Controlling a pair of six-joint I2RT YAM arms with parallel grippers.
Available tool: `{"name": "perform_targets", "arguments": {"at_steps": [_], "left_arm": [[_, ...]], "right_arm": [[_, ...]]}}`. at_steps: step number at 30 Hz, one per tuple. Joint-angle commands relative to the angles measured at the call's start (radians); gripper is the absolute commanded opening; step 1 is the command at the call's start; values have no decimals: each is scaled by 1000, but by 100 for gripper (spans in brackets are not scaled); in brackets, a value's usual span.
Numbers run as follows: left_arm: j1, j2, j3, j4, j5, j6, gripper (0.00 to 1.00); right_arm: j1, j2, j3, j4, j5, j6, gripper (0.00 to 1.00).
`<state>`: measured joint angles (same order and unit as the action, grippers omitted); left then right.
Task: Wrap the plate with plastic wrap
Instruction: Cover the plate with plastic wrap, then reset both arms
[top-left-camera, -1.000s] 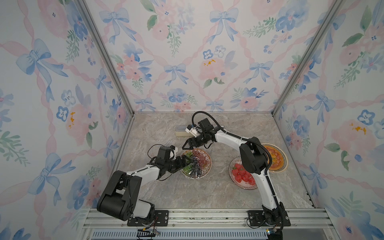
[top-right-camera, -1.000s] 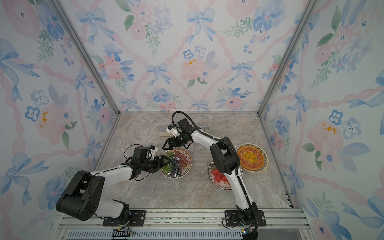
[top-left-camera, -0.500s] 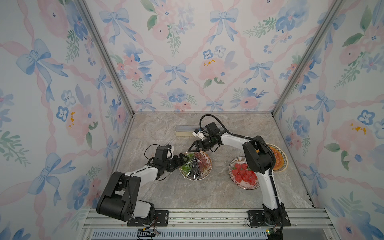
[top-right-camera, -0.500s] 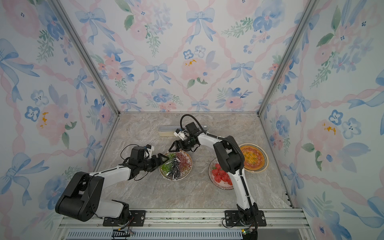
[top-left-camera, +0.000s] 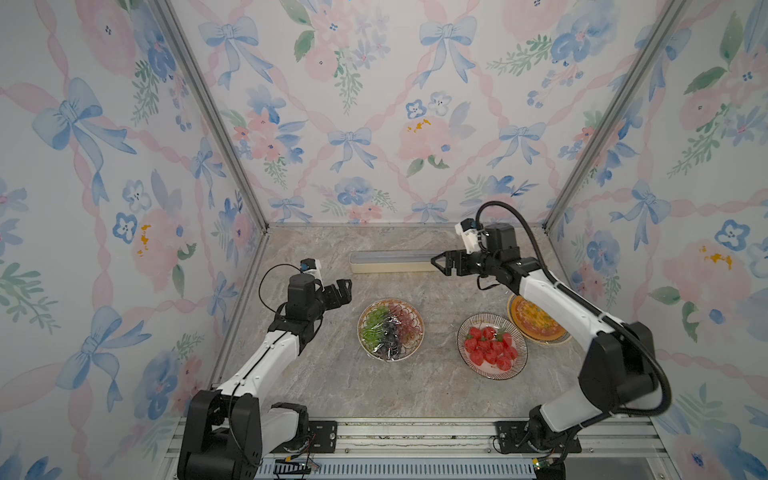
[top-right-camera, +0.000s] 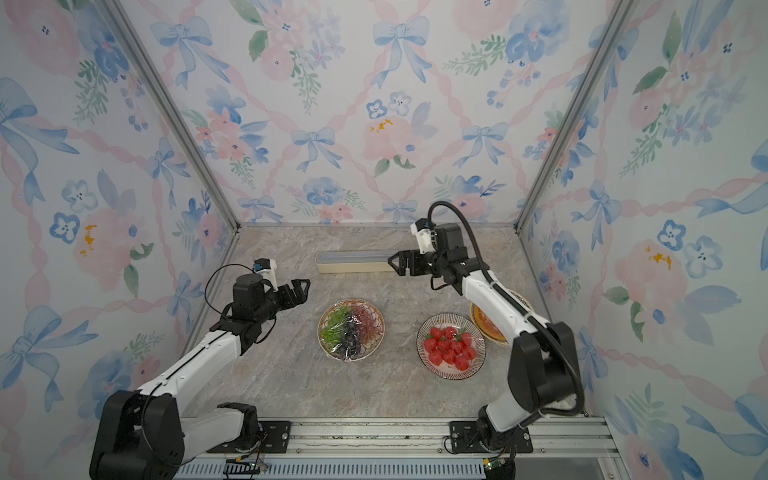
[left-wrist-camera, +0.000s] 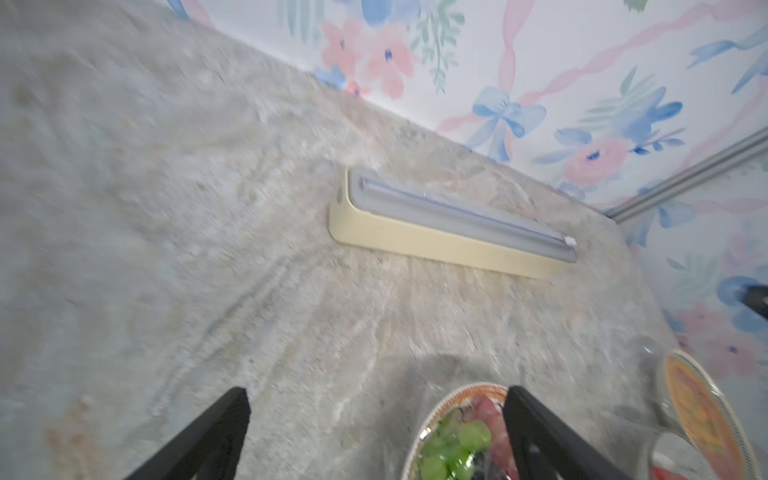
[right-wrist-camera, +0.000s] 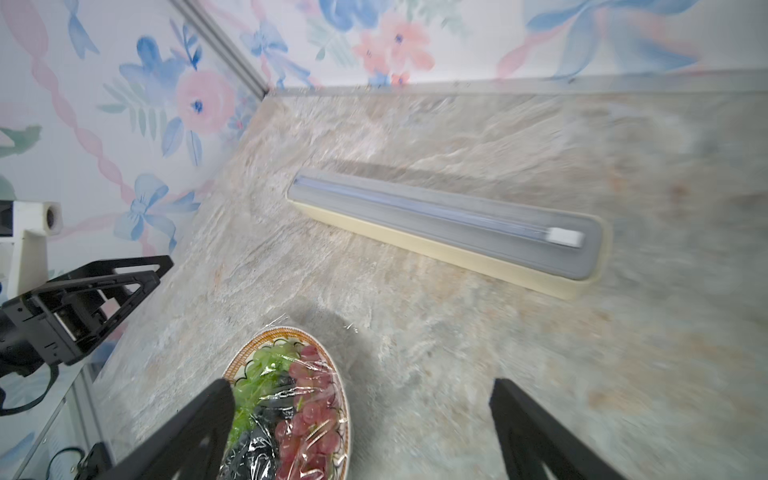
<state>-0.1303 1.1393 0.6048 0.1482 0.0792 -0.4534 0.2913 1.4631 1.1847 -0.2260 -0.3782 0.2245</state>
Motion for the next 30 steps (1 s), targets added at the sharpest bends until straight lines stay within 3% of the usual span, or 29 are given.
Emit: {"name": "perform_targets", "arguments": {"at_steps": [1,5,8,12,18,23,25,29,30], "left_arm": [[6,-37,6,-2,-261,155,98],[5,-84,-93,166,-346,218,98],[7,-132,-215,321,-376,237,98],[8,-137,-312,428,-410,231,98],[7,-80,-391,621,-407,253,98],[3,35,-423,796,-349,299,98],[-2,101,-439,903,-320,317,98],[-22,209,-423,1009,-279,425,98],[-24,226,-422,1042,-272,448,98]], "right_arm": [[-96,-171,-156,-29,205,-41,97],[-263,-372,-371,13,314,-51,97],[-387,-508,-573,154,323,-40,97],[-416,-573,-772,355,390,-72,97],[-407,-393,-935,784,412,-94,97],[-362,-187,-920,1077,429,-146,97],[-351,-96,-888,1132,418,-123,97],[-266,116,-884,1363,462,-201,97],[-268,66,-875,1254,474,-202,97]]}}
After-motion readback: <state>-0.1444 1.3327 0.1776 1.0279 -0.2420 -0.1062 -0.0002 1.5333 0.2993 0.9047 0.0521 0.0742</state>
